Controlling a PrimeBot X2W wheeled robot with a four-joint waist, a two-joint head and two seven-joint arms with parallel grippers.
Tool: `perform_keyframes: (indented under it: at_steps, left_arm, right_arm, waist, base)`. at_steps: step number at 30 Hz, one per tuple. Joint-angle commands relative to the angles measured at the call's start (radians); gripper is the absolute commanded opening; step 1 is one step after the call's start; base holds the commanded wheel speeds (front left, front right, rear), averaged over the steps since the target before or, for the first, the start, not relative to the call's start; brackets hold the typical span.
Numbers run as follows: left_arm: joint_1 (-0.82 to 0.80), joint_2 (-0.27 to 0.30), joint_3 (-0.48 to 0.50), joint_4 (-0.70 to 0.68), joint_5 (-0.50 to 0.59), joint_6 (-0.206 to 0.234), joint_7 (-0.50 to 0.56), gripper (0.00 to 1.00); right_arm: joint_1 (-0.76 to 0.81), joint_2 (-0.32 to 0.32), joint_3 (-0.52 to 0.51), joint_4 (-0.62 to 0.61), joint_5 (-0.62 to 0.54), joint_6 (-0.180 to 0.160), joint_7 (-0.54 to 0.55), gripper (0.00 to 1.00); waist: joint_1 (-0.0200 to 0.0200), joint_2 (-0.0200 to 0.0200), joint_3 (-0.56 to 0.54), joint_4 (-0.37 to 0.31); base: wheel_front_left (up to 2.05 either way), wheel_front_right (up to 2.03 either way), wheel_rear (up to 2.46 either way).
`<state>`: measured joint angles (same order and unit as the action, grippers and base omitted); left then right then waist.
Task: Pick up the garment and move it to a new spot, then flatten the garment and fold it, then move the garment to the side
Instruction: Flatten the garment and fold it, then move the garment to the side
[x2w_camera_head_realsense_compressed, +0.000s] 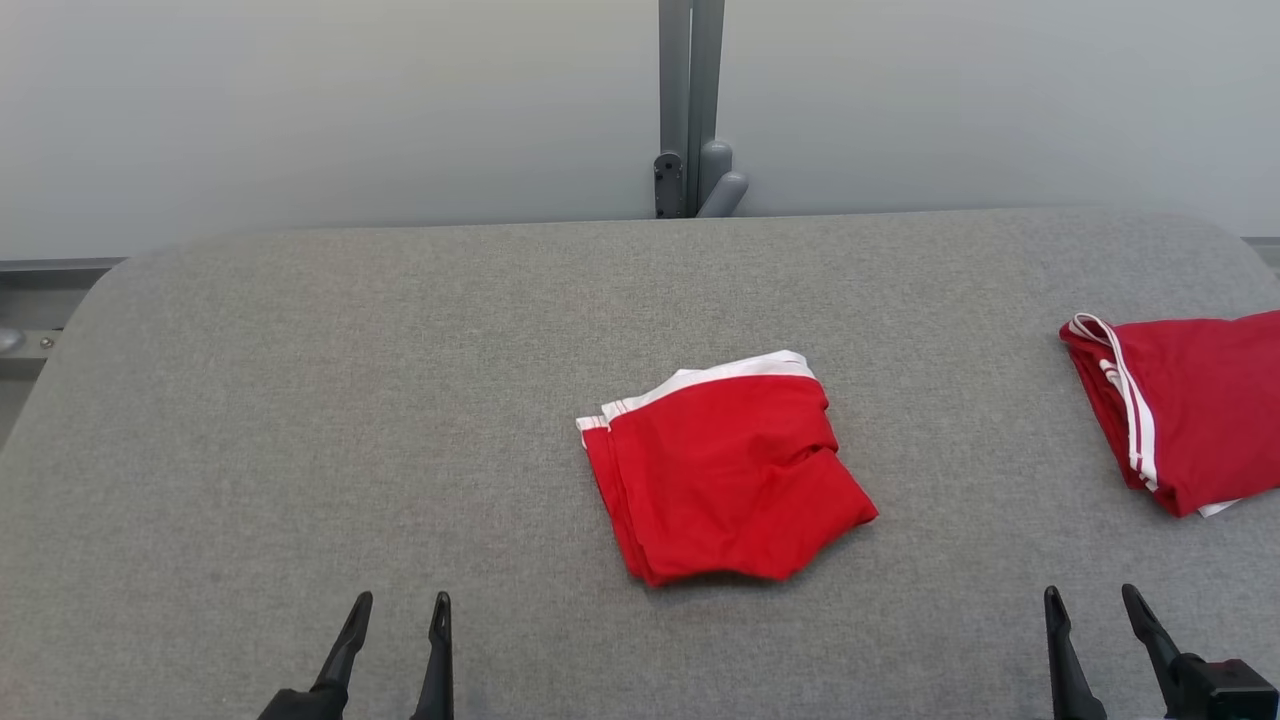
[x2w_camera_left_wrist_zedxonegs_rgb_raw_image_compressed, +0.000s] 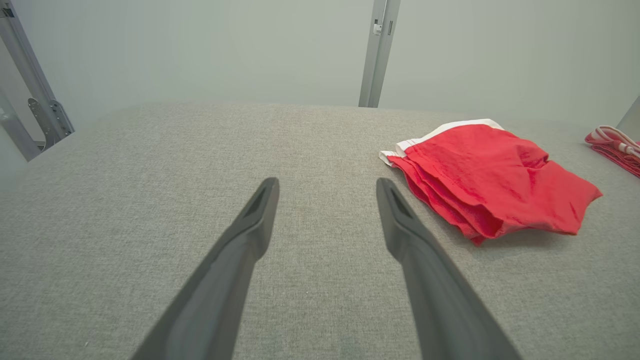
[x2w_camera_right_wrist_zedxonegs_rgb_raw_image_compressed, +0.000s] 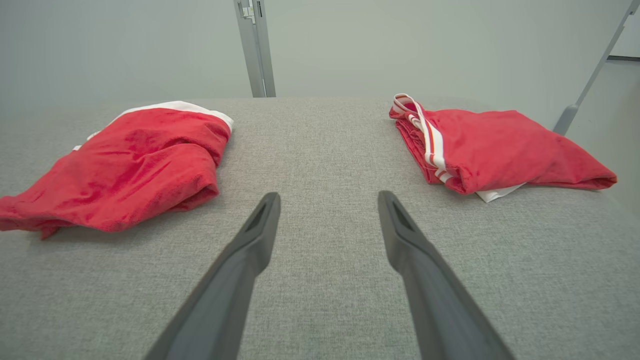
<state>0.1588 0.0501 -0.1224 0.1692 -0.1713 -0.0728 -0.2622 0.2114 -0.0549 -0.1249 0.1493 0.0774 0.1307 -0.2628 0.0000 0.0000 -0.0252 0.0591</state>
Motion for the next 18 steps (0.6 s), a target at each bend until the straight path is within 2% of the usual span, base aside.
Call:
perform_keyframes:
  at_steps: [1, 7, 11, 13, 18]
  left_arm:
    - [0.017, 0.002, 0.002, 0.002, 0.008, -0.005, -0.003, 1.0]
    - [0.006, 0.001, -0.007, 0.009, 0.005, -0.007, -0.003, 1.0]
    - [-0.002, 0.001, -0.017, 0.014, 0.0, -0.005, -0.003, 1.0]
    - [-0.012, 0.001, -0.026, 0.013, 0.003, -0.007, -0.003, 1.0]
    - [-0.065, 0.001, -0.043, 0.015, 0.002, -0.013, -0.003, 1.0]
  right_arm:
    - [0.004, -0.001, -0.005, 0.003, 0.001, 0.0, -0.002, 1.0]
    - [-0.019, 0.002, -0.008, 0.025, 0.04, 0.0, -0.003, 1.0]
    - [-0.115, -0.002, 0.047, 0.062, 0.141, 0.0, 0.013, 1.0]
    - [-0.184, -0.027, 0.074, 0.057, 0.202, -0.001, 0.094, 1.0]
    - [-0.382, -0.089, 0.161, 0.073, 0.34, 0.0, 0.401, 1.0]
  waist:
    - [0.0, 0.0, -0.005, -0.002]
    - [0.0, 0.0, -0.002, 0.004]
    - [0.0, 0.0, 0.016, 0.007]
    - [0.0, 0.0, 0.038, 0.013]
    - [0.0, 0.0, 0.109, 0.046]
  base:
    - [0.0, 0.0, 0.0]
    - [0.0, 0.0, 0.0]
    - [0.0, 0.0, 0.0]
    - [0.0, 0.0, 0.0]
    - [0.0, 0.0, 0.0]
